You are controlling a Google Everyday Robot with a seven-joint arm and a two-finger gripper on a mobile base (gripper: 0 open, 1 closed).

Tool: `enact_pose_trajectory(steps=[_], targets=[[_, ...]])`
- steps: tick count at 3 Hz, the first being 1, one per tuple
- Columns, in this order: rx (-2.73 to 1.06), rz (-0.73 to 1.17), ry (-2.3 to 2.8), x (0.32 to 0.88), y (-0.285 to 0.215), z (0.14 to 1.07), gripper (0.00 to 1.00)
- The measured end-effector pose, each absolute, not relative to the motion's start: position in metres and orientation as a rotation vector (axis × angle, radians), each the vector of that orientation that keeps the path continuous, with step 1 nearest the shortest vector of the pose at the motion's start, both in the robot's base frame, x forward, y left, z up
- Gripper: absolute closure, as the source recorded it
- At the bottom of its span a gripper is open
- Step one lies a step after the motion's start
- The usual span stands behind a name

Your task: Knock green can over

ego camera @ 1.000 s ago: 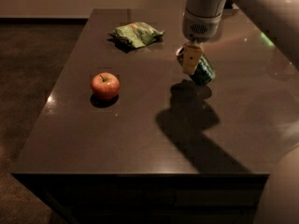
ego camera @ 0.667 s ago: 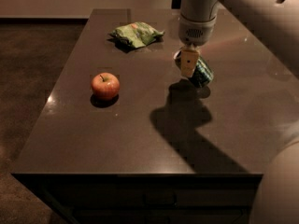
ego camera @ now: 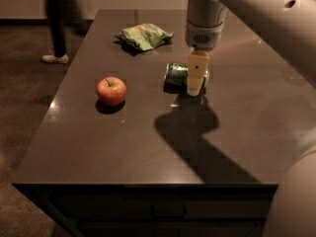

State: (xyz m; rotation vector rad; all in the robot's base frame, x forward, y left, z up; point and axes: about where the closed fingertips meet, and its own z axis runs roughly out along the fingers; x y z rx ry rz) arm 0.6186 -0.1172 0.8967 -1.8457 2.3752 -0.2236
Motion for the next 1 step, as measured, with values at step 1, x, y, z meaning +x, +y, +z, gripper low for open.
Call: enact_pose_trajectory(steps=[1], targets=[[-1.846,-0.224,2.375,0.6187,-0.1172,0.8967,0.0]])
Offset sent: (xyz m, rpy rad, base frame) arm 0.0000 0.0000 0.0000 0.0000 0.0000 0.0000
